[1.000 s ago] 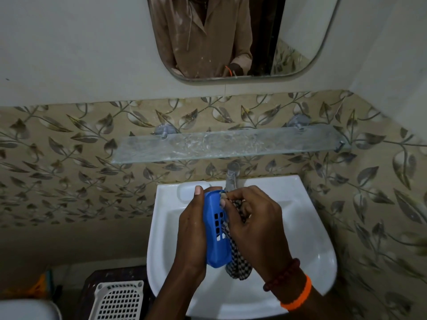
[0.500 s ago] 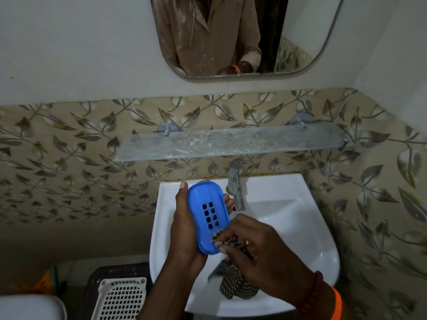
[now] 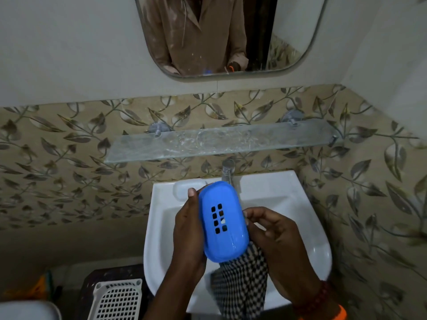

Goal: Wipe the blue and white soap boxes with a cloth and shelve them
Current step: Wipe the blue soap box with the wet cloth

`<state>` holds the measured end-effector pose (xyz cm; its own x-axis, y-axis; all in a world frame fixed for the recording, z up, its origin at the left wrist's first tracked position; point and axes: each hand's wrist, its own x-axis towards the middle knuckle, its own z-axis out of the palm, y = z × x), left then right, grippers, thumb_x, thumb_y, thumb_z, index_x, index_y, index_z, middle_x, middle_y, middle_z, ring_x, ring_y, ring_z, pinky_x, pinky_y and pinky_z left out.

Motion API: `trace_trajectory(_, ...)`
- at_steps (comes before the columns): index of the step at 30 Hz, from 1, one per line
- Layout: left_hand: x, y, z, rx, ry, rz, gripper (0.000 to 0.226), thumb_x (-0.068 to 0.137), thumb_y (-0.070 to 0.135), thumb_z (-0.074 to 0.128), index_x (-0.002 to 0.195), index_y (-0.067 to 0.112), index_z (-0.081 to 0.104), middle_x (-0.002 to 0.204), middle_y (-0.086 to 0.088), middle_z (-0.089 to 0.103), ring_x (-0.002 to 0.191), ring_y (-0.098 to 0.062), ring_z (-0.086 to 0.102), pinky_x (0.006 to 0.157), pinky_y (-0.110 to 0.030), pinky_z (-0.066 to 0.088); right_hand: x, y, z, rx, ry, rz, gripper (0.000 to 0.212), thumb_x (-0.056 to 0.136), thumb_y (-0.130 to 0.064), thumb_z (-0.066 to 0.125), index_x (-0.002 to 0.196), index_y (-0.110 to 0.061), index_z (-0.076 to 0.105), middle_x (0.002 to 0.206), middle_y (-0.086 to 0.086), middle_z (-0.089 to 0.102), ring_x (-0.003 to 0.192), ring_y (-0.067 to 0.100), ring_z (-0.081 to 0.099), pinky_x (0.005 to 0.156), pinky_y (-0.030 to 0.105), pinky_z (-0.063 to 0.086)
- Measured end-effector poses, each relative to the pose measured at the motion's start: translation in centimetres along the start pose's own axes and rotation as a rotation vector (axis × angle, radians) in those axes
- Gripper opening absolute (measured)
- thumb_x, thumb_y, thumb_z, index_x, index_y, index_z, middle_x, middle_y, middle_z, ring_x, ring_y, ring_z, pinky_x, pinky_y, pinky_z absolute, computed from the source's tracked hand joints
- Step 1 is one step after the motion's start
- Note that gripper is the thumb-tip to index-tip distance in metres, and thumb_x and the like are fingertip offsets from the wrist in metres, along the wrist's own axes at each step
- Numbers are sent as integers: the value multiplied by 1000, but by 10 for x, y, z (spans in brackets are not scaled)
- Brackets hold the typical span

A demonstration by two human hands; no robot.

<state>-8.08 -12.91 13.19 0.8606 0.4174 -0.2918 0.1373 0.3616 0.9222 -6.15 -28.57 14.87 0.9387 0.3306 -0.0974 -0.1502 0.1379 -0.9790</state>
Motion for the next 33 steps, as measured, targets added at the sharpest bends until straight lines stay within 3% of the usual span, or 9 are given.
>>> trace_trajectory(4,-11,-3,12,52,-89,-24,56,97,63,43,110,24,80,105,-11,82,97,-32,78,72,-36,65,-4,-5,8,12,-26,-67,15,91,-6,69,92,-19,77,99,4,79,90,24,77,76,31,63)
trace_trajectory(8,-11,8,3,-307,-354,-365,82,70,77,68,113,8,79,111,-18,76,103,-30,73,97,-40,57,-3,-2,15,-470,113,-278,4,88,-24,75,90,-27,74,92,-10,74,87,4,73,74,22,62)
trace_trajectory(12,-8,8,-3,-401,-500,-365,73,52,38,101,111,1,78,100,-16,73,87,-27,71,78,-33,59,2,-3,15,-689,174,-458,8,89,-23,75,96,-24,73,92,-14,68,85,0,68,69,23,61)
trace_trajectory(16,-4,5,-14,-552,-443,-442,74,53,27,97,120,4,76,103,-14,73,85,-27,71,74,-35,59,8,-7,5,-528,273,-383,12,89,-18,74,98,-25,74,96,-14,73,83,7,72,68,35,64)
trace_trajectory(19,-7,12,-19,-656,-549,-389,82,77,30,79,152,12,49,144,-17,61,119,-32,66,104,-40,50,4,-15,-9,-300,306,-248,20,88,-11,74,98,-27,76,94,-3,79,81,17,77,67,45,65)
trace_trajectory(21,-7,11,-17,-680,-589,-337,74,89,27,69,157,18,41,158,-21,47,137,-36,56,122,-45,30,-2,-25,-14,-301,262,-316,24,88,-10,73,97,-31,77,94,-2,78,81,17,76,65,39,65)
trace_trajectory(24,-6,8,-12,-684,-583,-347,63,96,35,67,154,27,46,141,-15,63,119,-29,67,105,-42,51,-6,-43,-4,-471,158,-512,18,94,-15,69,100,-32,74,99,-9,73,86,11,73,67,22,61)
trace_trajectory(27,-8,6,-3,-627,-593,-331,60,98,41,64,154,30,46,126,-8,68,111,-22,66,98,-38,52,3,-43,13,-853,105,-645,14,92,-14,67,104,-19,73,96,-7,67,86,-4,63,78,6,50)
trace_trajectory(33,-6,0,-2,-544,-553,-254,54,95,40,65,148,32,55,158,-22,45,129,-31,54,108,-43,44,13,-20,34,-1022,80,-628,20,96,-14,59,106,-4,73,95,7,68,82,11,67,78,20,59)
